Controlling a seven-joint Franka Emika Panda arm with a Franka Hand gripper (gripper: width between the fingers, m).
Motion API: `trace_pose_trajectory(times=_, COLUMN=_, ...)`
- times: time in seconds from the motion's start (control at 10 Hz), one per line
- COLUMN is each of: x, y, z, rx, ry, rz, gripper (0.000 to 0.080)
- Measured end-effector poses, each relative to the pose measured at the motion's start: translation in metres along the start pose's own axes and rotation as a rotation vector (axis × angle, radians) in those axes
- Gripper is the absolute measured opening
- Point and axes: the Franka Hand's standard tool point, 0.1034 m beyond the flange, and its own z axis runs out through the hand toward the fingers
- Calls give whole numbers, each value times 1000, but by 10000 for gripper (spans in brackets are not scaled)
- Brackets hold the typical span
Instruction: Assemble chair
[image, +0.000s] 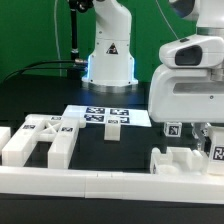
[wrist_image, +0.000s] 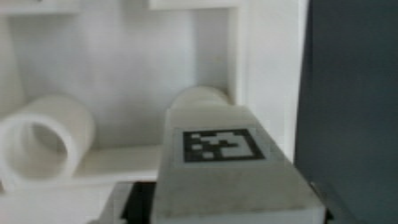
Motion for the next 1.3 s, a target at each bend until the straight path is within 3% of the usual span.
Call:
trace_pose_trajectory(times=0.3, x=-1, y=2, z=0, rx=-6, ry=-5, rz=484, gripper=284)
trace_pose_trajectory(times=0.5, x=1, y=3, z=1, rx=25, ry=-9, rz=832, gripper=285)
trace_pose_trajectory(times=0.7, x=0, y=7, z=2, rx=72, ry=-26, rz=1078, gripper=285)
trace_pose_trajectory(times=0.9, x=0, y=7, z=2, rx=72, ry=-25, rz=1048, gripper=285)
trace_pose_trajectory(times=1.0, x=-1, y=6, z=2, rx=67, ry=-24, rz=1005, gripper=443)
trace_pose_trajectory(times=1.1, x=-2, y=2, z=1, rx=54, ry=-25, rz=801, gripper=570)
trace_pose_trajectory(times=1.2, x=-2, y=-1, z=0, rx=59, ry=-25, rz=578, gripper=570)
trace_pose_trajectory(times=1.3, x=-9, y=-5, z=2, rx=53, ry=-45, rz=439, gripper=633)
